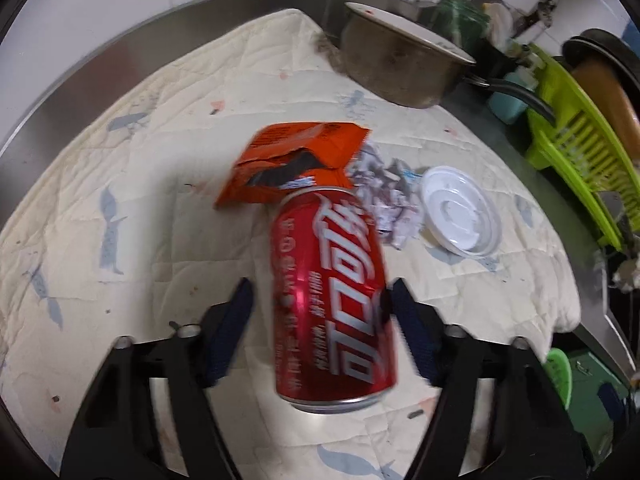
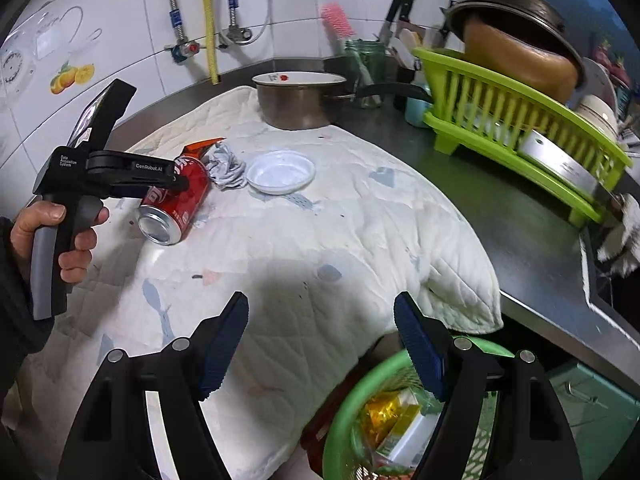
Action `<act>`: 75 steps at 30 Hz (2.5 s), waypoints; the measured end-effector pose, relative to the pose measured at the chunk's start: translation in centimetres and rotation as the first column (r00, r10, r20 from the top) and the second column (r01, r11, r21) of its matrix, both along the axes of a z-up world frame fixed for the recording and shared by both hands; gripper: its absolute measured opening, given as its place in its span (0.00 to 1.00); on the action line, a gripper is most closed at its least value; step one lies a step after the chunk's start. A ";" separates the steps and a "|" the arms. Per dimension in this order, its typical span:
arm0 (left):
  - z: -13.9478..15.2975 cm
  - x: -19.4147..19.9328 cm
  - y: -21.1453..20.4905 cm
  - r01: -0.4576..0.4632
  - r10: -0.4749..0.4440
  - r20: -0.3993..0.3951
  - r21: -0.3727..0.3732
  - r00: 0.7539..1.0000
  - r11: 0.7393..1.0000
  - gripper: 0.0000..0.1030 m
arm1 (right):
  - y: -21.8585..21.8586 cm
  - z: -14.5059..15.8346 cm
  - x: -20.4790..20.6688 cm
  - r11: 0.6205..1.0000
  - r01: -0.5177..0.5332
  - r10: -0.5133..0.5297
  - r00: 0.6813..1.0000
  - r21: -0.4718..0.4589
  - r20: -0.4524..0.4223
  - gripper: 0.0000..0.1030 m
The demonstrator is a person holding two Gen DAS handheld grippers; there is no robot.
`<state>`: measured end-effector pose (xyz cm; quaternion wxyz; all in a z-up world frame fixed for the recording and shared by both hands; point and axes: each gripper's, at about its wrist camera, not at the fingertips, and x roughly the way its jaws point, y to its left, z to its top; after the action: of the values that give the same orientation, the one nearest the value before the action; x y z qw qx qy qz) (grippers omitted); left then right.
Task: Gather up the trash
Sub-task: 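Grasp the crumpled grey foil wrapper with the right gripper, then drop the can from the left gripper into the basket while the right gripper drops the foil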
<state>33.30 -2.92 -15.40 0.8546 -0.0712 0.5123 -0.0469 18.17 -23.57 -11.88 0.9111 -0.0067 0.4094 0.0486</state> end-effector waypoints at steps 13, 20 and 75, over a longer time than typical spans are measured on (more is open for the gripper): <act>2.7 -4.1 3.0 0.014 -0.011 0.075 -0.040 0.997 0.999 0.57 | 3.9 0.5 5.0 0.987 -0.158 0.158 0.987 0.009 0.008 0.70; 4.5 -7.3 6.7 -0.020 0.027 0.113 -0.058 0.993 0.998 0.57 | 7.8 0.3 9.7 0.961 -0.276 0.276 0.961 0.007 0.013 0.66; 8.5 -15.2 4.6 0.080 -0.052 0.211 -0.127 0.976 0.989 0.57 | 5.4 1.7 2.2 0.979 -0.191 0.191 0.982 0.071 0.016 0.28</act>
<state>18.05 1.72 -6.85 0.8944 -0.1065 0.4183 -0.1172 20.39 -18.19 -10.15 0.9037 -0.0135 0.4007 0.1505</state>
